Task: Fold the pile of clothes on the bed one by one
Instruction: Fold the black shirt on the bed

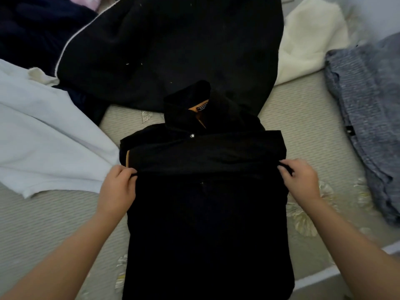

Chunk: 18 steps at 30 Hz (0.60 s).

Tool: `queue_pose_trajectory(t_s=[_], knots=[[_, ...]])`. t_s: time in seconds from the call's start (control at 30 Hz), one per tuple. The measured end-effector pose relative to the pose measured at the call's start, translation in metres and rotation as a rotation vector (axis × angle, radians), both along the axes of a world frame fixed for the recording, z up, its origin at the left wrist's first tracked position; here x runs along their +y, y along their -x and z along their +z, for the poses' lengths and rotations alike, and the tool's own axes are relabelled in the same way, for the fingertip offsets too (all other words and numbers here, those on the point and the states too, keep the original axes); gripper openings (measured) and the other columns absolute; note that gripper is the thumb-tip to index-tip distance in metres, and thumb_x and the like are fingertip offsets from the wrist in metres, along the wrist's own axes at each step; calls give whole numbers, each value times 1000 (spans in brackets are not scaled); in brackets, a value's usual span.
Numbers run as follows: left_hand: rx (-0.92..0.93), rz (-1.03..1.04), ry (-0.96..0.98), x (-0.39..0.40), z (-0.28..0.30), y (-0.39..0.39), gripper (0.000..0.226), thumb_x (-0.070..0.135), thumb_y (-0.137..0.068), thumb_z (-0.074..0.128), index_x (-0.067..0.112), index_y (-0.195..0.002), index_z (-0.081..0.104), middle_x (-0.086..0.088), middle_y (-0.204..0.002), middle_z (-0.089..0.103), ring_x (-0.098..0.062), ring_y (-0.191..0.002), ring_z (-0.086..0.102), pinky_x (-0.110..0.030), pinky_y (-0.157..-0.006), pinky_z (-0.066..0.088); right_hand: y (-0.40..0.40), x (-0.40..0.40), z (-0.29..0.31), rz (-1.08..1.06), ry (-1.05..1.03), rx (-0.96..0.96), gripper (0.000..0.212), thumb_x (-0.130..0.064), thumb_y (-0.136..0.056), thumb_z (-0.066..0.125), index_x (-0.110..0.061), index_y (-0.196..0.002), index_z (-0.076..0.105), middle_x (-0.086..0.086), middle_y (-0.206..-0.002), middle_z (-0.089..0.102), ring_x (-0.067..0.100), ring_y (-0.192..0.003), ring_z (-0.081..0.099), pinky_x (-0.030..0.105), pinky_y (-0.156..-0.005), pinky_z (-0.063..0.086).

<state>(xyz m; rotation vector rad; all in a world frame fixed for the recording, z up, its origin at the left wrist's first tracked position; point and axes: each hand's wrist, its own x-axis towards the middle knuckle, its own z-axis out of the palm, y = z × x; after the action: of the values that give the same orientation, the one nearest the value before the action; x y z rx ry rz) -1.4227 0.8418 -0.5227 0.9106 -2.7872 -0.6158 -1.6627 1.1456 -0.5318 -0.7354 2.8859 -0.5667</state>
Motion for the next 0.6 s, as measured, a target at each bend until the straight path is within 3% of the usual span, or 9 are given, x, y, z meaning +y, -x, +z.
queue_pose_trajectory(t_s=[0.1, 0.17, 0.23, 0.37, 0.5, 0.6], knots=[[-188, 35, -60, 2, 2, -13, 18, -20, -70, 63, -13, -86, 65, -28, -78, 56, -43, -70, 59, -44, -65, 49, -8, 21, -2, 262, -42, 52, 25, 14, -61, 75, 12, -84, 68, 23, -63, 58, 38, -57, 60, 37, -57, 48], [-452, 47, -109, 6, 0, -15, 24, -12, -78, 56, -11, -101, 62, -29, -93, 55, -42, -86, 55, -45, -74, 44, -13, 27, -5, 334, -93, -22, 40, 14, -57, 78, 13, -95, 66, 26, -71, 59, 40, -60, 60, 43, -55, 52], [-577, 53, -25, 13, 6, -9, 32, -9, -75, 55, -6, -107, 61, -30, -103, 54, -43, -92, 52, -48, -76, 41, -16, 30, -10, 328, -80, -61, 52, 11, -56, 80, 14, -104, 62, 29, -83, 59, 40, -66, 61, 41, -61, 52], [-403, -136, 89, 51, 26, 41, 36, -15, -59, 64, -9, -94, 65, -31, -97, 60, -48, -81, 59, -51, -64, 48, -20, 35, -17, -56, 140, -244, 43, 9, -73, 68, 12, -114, 55, 29, -98, 58, 37, -86, 57, 41, -78, 45], [-366, -325, -48, 111, 21, 133, 35, 15, -89, 49, 6, -122, 54, -11, -122, 53, -28, -113, 48, -38, -93, 40, -23, 40, -26, -229, 228, -422, 26, 8, -78, 62, 9, -105, 63, 26, -99, 63, 38, -94, 60, 42, -85, 46], [-372, -343, -170, 155, 13, 211, 44, 35, -94, 43, 7, -128, 47, -11, -127, 49, -26, -118, 44, -38, -97, 38, -26, 41, -26, -253, 316, -358, 25, 15, -71, 65, 9, -95, 67, 24, -90, 66, 37, -85, 62, 30, -80, 42]])
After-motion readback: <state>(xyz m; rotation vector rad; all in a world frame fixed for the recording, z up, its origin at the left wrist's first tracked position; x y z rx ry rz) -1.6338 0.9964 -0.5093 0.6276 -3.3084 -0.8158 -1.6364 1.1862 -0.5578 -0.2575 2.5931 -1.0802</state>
